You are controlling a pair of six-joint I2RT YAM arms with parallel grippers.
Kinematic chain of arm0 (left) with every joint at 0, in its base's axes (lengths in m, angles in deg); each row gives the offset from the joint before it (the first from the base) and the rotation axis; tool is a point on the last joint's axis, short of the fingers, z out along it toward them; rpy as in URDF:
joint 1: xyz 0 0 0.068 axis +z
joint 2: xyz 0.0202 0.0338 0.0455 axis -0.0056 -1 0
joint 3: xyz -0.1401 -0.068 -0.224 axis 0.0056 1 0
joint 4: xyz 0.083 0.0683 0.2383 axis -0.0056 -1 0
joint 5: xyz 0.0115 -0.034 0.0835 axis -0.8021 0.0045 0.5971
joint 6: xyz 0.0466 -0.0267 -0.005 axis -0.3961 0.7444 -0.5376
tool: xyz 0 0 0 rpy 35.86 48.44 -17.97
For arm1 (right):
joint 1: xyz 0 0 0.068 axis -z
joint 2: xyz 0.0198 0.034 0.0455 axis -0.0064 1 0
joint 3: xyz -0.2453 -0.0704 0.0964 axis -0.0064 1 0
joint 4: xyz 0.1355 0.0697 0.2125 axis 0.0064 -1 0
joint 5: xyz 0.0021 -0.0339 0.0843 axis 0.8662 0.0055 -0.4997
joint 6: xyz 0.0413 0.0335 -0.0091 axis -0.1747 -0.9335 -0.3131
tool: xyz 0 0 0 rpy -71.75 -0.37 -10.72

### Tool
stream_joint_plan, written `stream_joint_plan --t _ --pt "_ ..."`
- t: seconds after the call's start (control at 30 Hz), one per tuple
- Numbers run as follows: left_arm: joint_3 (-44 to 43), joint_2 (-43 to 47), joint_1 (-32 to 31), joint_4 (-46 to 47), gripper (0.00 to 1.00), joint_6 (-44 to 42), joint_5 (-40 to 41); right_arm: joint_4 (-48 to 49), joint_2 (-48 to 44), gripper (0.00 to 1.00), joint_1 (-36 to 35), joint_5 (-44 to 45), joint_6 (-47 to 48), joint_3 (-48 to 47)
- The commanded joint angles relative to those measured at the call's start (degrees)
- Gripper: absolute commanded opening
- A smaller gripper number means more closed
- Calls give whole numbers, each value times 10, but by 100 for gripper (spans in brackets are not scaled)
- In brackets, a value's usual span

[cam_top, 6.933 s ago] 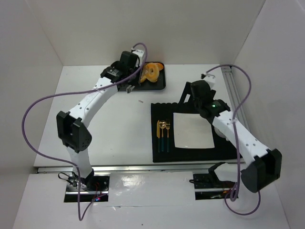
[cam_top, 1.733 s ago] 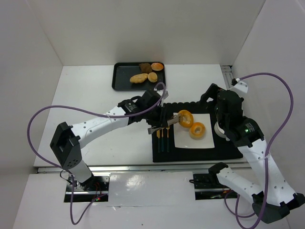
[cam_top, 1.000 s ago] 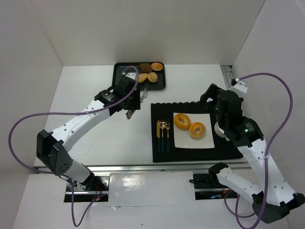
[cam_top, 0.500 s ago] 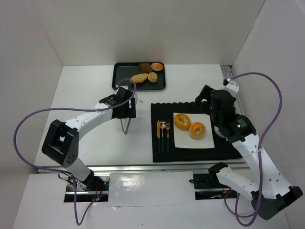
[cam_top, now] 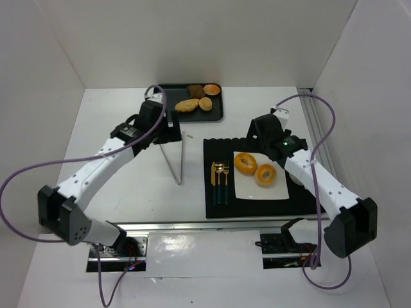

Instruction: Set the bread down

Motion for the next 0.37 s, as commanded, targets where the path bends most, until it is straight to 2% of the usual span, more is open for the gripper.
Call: stream_joint_plan --t 0.0,0.13,0.17,0.27,0.33 --pt "8 74 2 -19 100 13 -39 23 36 99 2 2 -9 -33" --pt "76 144 2 5 100 34 -73 23 57 99 2 -3 -9 -24" --pt "116 153 2 16 100 34 -91 23 57 99 2 -3 -9 -18" --pt "176 160 2 50 100 18 -115 28 51 99 8 -3 -20 3" --pt "182 160 2 50 100 24 -123 34 46 99 8 -3 -20 14"
